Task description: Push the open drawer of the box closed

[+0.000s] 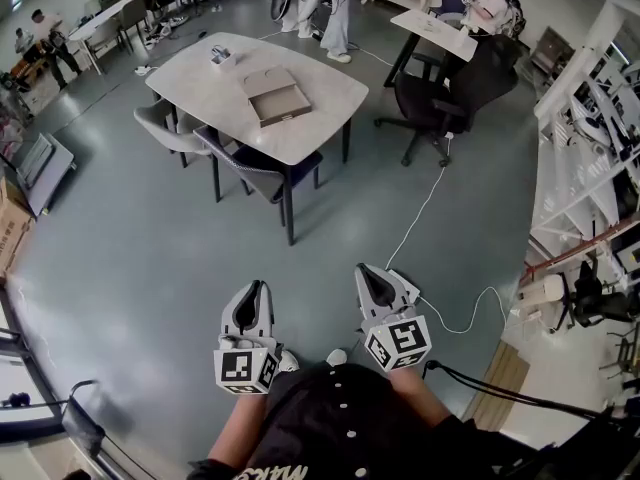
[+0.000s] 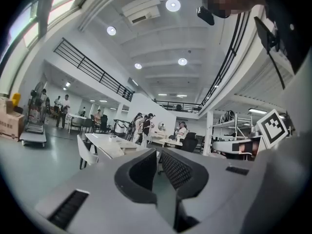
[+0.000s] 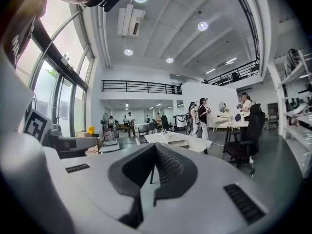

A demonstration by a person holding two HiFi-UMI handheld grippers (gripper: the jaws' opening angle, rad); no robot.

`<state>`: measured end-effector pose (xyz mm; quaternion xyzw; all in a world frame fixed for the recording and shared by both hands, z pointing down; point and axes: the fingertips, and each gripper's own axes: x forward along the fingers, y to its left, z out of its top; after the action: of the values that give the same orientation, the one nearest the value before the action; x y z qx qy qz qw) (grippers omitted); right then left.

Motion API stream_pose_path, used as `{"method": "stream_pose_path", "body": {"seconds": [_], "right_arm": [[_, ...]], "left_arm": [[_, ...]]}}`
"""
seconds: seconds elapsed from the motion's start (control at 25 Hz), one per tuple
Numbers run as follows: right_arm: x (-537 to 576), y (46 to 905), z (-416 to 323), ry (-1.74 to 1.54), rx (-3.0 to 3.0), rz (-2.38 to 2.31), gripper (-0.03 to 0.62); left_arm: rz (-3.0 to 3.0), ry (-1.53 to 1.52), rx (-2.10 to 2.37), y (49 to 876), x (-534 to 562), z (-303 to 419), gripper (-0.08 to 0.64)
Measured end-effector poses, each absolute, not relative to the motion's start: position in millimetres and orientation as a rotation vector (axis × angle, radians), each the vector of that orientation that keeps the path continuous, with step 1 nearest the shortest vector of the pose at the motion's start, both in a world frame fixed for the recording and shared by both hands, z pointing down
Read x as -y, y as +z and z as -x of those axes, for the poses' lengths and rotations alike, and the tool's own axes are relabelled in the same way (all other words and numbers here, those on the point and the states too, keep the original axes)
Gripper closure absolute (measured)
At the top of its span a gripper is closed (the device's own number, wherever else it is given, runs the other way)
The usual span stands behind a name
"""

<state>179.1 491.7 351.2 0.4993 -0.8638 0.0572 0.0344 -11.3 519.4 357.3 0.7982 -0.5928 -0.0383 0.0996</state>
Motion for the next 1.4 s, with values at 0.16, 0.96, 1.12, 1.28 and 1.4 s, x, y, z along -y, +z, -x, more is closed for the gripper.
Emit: {"method": "stream_pose_path", "body": {"seconds": [0.16, 0.96, 1.12, 1.28, 1.4], "right_arm": [[-489, 347, -173, 0.171, 2.67, -1.542, 0.595], [-489, 370, -134, 0.239, 2.602, -1.616, 0.595], [-464, 370, -134, 0.236, 2.609, -1.62, 0.595], [-429, 369, -132, 0.237, 2.629, -1.618, 0.595], [-399, 369, -130, 0.244, 2.641, -1.604, 0.595]], "left_arm": [[-2.361, -0.114, 1.75, 356, -518, 17, 0.518], [-2.379, -0.107, 1.69, 370, -515, 64, 0.518], [-2.379, -0.097, 1.703, 370, -494, 63, 0.518], [-2.384, -0.089, 1.716, 370, -462, 64, 0.518], [-2.384, -0.084, 1.725, 368, -433, 64, 0.518]]}}
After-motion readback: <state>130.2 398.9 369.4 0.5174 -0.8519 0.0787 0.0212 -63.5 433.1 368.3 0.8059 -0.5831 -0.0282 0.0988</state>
